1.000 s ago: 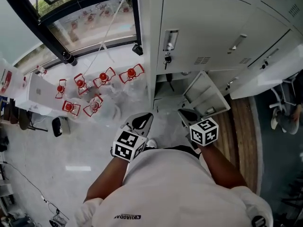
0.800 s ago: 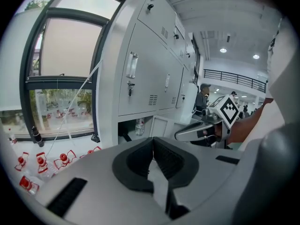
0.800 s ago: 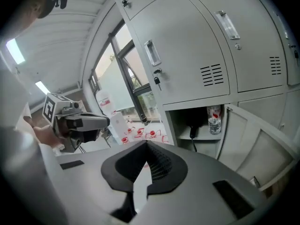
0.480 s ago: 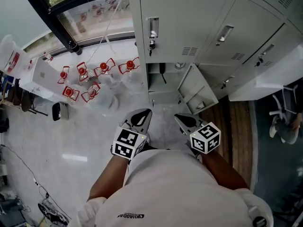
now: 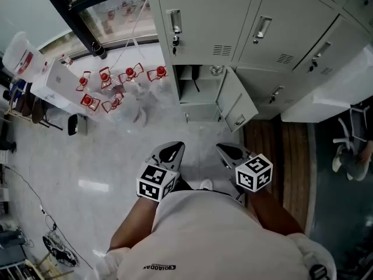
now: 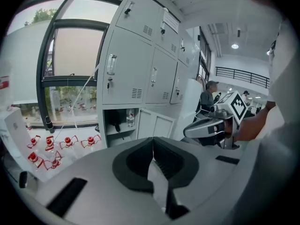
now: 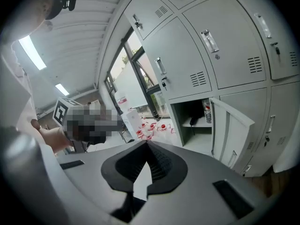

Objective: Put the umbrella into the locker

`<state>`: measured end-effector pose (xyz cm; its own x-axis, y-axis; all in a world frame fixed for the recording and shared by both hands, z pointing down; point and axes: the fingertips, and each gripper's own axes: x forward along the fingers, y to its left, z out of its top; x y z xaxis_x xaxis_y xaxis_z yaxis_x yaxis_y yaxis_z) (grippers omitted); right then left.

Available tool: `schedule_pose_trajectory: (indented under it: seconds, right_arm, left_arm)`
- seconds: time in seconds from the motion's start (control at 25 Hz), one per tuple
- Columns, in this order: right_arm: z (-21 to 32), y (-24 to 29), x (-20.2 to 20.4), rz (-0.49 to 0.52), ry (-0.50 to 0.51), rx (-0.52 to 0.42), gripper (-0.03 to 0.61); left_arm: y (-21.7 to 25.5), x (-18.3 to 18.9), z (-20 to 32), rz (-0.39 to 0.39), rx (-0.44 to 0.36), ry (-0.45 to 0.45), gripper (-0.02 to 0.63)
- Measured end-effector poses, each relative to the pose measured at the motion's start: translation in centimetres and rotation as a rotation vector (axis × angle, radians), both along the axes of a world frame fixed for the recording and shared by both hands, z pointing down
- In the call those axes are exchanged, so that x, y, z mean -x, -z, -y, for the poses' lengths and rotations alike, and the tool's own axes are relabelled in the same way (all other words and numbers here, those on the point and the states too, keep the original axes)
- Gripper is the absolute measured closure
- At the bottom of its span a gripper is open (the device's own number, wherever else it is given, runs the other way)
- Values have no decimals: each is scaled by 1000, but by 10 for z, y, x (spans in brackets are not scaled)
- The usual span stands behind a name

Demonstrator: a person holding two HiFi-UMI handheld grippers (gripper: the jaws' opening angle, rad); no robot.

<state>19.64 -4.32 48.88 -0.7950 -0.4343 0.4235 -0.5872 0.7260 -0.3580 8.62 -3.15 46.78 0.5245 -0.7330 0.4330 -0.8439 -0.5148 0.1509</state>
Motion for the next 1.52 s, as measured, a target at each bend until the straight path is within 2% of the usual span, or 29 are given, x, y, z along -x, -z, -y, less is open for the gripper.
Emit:
schedule_pose_trajectory:
  seconds: [0.16, 0.36, 0.6, 0.76, 1.04, 1.52]
  right_arm:
    - [-6, 3, -6, 6, -24, -5, 538]
    - [-15, 7, 7, 15, -38, 4, 538]
    - [-16, 18, 39, 6, -70, -38, 538]
    - [-16, 20, 60, 2, -89, -46, 538]
    - [-18, 17, 73, -34, -123, -43, 538]
    - [-30, 16, 73, -58, -143, -61, 538]
  left_arm:
    - [5, 0, -14, -29, 11, 16, 598]
    - [7, 2, -23, -21, 24, -32, 598]
    - [9, 29, -22, 40, 10, -104, 598]
    - [4, 47, -22, 21, 39, -123, 598]
    - [6, 70, -16, 20, 24, -135, 598]
    - [9, 64, -26, 6, -6, -166, 598]
